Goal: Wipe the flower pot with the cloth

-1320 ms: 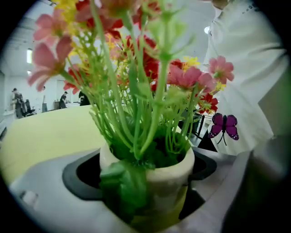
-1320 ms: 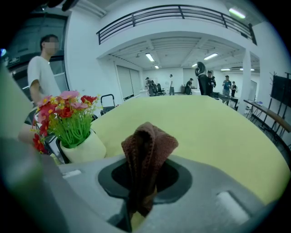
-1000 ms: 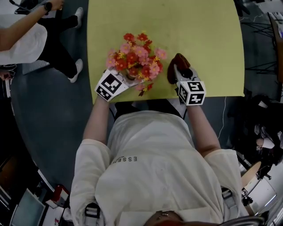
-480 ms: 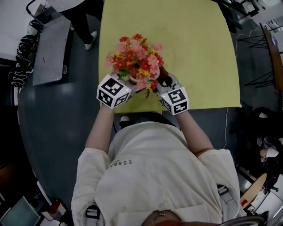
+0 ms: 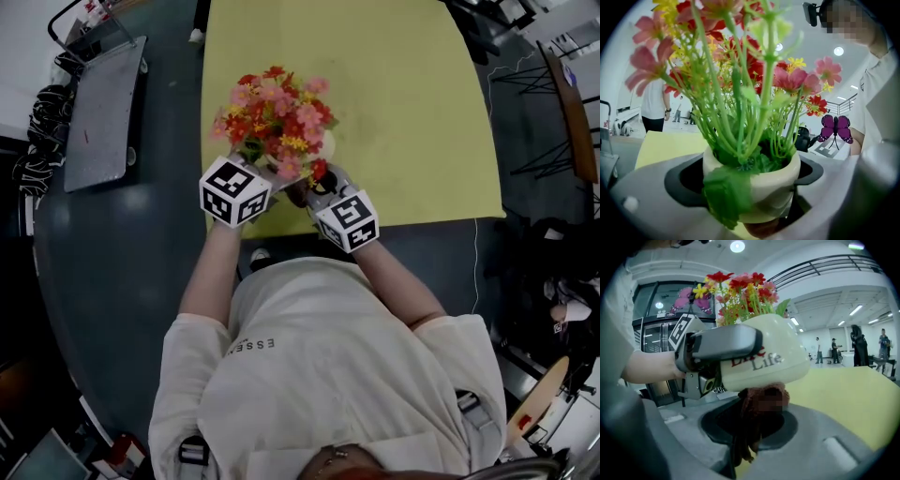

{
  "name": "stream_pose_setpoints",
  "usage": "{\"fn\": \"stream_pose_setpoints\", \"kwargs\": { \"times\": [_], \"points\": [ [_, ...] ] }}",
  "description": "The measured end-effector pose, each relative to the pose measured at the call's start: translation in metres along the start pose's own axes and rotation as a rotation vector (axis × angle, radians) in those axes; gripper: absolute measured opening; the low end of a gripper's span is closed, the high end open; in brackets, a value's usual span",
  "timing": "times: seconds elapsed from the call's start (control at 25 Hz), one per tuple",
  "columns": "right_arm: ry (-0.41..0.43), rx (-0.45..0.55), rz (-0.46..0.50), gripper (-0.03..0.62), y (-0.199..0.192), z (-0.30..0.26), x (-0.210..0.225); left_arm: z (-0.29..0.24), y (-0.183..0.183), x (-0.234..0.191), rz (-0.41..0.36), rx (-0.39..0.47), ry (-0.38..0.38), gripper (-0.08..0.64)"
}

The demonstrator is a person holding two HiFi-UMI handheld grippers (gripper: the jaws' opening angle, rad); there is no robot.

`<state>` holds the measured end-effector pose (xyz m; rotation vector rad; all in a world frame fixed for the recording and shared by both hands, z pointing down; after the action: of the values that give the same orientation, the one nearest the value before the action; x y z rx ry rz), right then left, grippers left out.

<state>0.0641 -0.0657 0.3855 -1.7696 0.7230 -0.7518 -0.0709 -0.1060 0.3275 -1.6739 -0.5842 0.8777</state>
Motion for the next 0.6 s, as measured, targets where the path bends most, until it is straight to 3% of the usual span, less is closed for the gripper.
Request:
{"fn": "stream_pose_setpoints", "kwargs": {
  "times": [0.36, 0.6],
  "points": [
    [0.088, 0.019, 0.047, 0.058, -0.005, 0.002, -0.016, 0.000, 0.008, 0.009, 0.002, 0.021, -0.026, 0.558],
    [-0.136, 0.060, 0.006, 0.058, 0.004, 0.026, 0.041, 0.008, 0.013, 0.015, 0.033, 0.009, -0.119, 0.558]
  ]
}}
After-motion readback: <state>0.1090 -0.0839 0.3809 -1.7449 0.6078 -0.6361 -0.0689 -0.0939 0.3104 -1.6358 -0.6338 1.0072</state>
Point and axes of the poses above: the fingertips, and each gripper's own axes: z backward along the fingers, x to its right, y out of its top, the point moved 10 cm from there along z, backward along the fingers, and after that the axes turned 6 degrees about x, right-handed, at the moved point
